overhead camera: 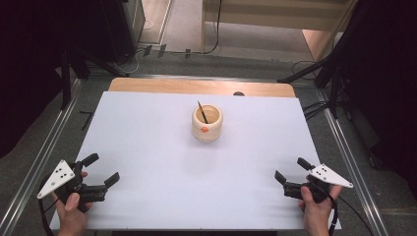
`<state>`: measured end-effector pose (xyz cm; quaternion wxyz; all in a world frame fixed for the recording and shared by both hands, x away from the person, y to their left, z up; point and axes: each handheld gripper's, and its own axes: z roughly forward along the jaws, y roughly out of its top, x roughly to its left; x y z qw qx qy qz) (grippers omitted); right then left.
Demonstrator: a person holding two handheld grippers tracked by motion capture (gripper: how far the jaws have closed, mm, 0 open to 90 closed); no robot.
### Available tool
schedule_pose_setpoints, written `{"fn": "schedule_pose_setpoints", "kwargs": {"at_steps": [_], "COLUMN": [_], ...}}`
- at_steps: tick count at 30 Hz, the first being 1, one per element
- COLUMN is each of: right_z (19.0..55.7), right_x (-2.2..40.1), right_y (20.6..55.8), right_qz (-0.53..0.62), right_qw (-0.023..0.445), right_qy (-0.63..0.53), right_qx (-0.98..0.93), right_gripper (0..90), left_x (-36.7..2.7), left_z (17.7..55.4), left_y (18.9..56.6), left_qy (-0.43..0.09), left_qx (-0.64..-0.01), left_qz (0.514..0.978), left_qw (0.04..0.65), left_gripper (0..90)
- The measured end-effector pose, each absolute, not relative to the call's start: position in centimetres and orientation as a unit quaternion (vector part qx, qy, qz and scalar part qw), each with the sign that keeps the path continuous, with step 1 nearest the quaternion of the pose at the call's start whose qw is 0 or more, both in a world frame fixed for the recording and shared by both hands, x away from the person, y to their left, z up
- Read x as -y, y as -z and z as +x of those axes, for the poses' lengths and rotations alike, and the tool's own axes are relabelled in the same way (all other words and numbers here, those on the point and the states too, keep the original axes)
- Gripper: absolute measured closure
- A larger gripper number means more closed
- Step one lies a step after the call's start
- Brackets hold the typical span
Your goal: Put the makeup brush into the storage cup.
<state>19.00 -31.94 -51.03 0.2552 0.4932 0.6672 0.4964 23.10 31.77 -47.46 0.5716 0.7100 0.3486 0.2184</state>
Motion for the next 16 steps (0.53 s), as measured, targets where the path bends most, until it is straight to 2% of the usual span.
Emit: {"fn": "schedule_pose_setpoints", "kwargs": {"at_steps": [16], "right_z": [18.94], "right_x": [31.20], "right_y": [50.91], "right_qz": [0.490], "right_qw": [0.255], "right_qy": [-0.498], "right_qx": [-0.668], "right_gripper": [0.0], "left_x": [-31.61], "left_z": [23.12], "left_y": [47.44], "left_qy": [-0.219], "left_qx": [-0.346], "left_qz": [0.711], "left_qw": [0.572], "left_gripper": [0.0]}}
